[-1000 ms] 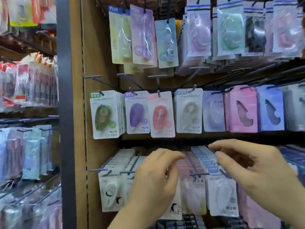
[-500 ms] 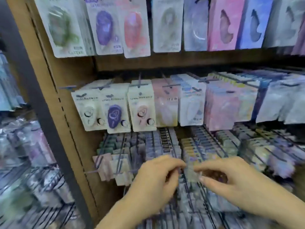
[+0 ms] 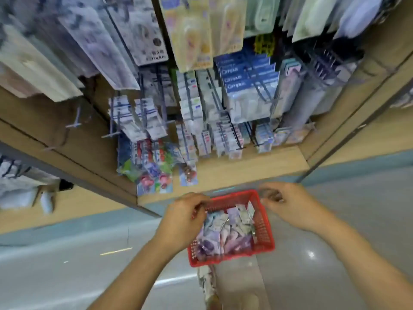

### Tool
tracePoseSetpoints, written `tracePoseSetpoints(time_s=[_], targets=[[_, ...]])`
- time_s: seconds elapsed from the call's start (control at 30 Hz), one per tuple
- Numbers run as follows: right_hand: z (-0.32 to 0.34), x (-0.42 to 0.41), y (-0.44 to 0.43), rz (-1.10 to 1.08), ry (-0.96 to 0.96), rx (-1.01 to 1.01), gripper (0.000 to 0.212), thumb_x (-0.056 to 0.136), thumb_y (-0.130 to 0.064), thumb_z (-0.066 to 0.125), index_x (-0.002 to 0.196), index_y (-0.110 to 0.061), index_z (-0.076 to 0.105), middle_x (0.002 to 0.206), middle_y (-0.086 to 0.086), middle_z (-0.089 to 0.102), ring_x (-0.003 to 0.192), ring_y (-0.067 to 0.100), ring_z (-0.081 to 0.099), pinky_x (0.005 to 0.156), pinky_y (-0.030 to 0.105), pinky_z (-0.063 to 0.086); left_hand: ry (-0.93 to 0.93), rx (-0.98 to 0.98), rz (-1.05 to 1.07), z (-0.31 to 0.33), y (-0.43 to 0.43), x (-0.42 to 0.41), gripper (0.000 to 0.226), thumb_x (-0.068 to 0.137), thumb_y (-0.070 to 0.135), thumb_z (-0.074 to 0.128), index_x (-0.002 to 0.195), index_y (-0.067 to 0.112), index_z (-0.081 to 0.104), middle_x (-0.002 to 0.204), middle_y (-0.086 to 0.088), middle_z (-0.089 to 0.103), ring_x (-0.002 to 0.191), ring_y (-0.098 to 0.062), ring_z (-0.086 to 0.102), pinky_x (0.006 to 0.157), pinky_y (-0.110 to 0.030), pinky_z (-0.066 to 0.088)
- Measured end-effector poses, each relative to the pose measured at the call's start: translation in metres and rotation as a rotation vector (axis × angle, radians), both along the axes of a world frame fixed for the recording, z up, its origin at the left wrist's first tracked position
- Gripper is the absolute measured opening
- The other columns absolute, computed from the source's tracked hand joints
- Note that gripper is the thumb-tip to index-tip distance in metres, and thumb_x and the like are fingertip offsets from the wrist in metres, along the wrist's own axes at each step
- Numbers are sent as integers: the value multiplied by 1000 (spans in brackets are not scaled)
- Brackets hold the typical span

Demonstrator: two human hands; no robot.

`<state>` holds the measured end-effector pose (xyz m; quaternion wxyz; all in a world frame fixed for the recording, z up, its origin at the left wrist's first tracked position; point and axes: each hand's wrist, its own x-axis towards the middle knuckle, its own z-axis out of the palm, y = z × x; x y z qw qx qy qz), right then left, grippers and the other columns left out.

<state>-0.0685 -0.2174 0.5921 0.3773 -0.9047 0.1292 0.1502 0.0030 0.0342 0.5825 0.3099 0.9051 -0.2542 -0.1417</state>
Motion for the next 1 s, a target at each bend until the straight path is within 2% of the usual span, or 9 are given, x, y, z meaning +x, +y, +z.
tracePoseSetpoints(time_s=[0.1, 0.23, 0.37, 0.47, 0.57, 0.63, 0.73, 0.83, 1.0], targets=[[-96, -20, -8, -91, 91, 104, 38, 84, -19, 68, 121, -25, 66, 98, -4, 74, 90, 14, 70, 88, 41, 55, 131, 91, 69, -81, -4, -16, 32, 82, 17, 50, 101, 17, 75, 102, -2, 73, 92, -23, 67, 79, -28, 53], [-220, -36, -8, -201, 204, 193, 39, 88, -3, 66, 116, -28, 57, 95, 2, 71, 82, 15, 68, 76, 15, 50, 271, 204, 123, -208, -2, -29, 30, 84, 2, 60, 102, 21, 74, 104, 0, 74, 93, -22, 67, 80, -24, 50], [-357, -46, 1, -326, 236, 242, 47, 88, 3, 63, 127, -21, 55, 99, 24, 70, 95, 37, 68, 93, 44, 52, 358, 316, 46, -345, 1, -38, 23, 84, 9, 67, 102, 23, 73, 106, 4, 73, 97, -20, 67, 75, -17, 41], [-450, -46, 9, -326, 272, 240, 53, 87, 3, 64, 135, -12, 51, 107, 21, 69, 99, 35, 67, 94, 46, 50, 372, 386, -45, -450, 6, -29, 26, 76, 15, 70, 100, 22, 75, 105, 4, 71, 99, -20, 66, 85, -20, 43], [-531, -37, 16, -141, 311, 157, 68, 85, -11, 70, 145, -23, 41, 108, 9, 69, 100, 28, 66, 89, 39, 50, 294, 495, -217, -546, 13, -11, 34, 67, 15, 70, 99, 24, 74, 103, 4, 68, 101, -21, 66, 89, -25, 50], [-576, -23, 21, 37, 322, 66, 69, 84, -15, 70, 146, -23, 41, 110, 1, 64, 108, 27, 62, 84, 32, 46, 251, 576, -351, -593, 10, -1, 49, 71, 15, 66, 119, 23, 65, 128, 0, 60, 123, -24, 54, 99, -36, 47], [-636, -3, 30, 346, 252, -72, 69, 81, -20, 72, 143, -26, 43, 139, 1, 54, 128, 28, 48, 99, 41, 45, 161, 751, -588, -640, -1, 9, 67, 83, 19, 59, 145, 31, 35, 161, 2, 18, 148, -22, 16, 113, -40, 33], [-673, 14, 40, 626, 378, -252, 85, 84, -33, 73, 151, -37, 21, 160, -7, 23, 146, 23, 19, 111, 47, 35, 84, 879, -743, -668, -10, 13, 87, 87, 22, 67, 153, 38, 11, 164, -3, -10, 150, -28, -6, 120, -50, 13], [-696, 17, 56, 840, 365, -557, 73, 90, -29, 62, 148, -44, 20, 152, -4, 31, 140, 21, 27, 102, 51, 30, -29, 912, -819, -689, -10, 19, 85, 84, 37, 70, 150, 39, 16, 156, -12, 16, 146, -32, 11, 121, -52, 5]])
